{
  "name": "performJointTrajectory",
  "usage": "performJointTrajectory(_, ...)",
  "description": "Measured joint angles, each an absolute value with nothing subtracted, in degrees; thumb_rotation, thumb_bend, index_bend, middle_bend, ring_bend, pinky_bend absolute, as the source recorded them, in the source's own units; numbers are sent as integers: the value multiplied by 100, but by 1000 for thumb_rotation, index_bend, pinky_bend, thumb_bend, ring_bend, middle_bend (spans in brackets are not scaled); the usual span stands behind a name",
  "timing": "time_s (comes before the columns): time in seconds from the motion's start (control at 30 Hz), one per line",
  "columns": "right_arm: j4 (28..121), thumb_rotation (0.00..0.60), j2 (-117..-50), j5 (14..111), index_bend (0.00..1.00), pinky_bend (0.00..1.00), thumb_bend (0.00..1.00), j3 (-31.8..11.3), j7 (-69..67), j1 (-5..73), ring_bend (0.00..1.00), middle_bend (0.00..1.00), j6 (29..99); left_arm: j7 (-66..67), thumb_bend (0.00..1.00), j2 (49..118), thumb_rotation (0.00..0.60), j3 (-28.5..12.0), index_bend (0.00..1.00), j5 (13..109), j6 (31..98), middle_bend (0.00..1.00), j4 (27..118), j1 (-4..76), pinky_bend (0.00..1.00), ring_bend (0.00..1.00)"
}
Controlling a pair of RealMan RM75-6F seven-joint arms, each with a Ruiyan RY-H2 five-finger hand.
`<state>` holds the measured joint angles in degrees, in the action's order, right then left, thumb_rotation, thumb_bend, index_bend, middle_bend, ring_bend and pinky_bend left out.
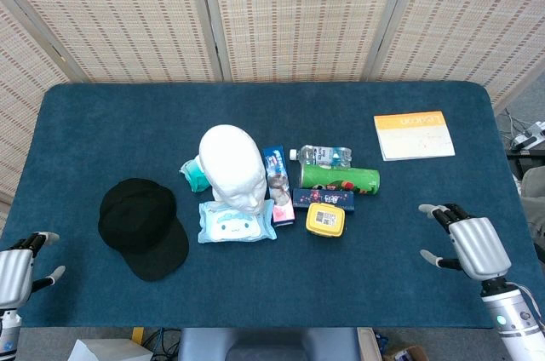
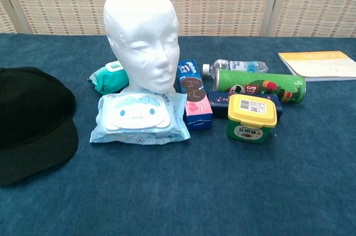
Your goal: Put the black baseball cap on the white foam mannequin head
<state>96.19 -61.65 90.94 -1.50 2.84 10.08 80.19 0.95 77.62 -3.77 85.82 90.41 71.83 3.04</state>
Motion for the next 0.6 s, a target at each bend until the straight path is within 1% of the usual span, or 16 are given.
performJointTrajectory(0.6,9614,600,-6137,9034,283,617,0,-194,179,1072,293,389,7929,40,7,7755,600,-375,416,8618,9063,471,7211,309,718,515)
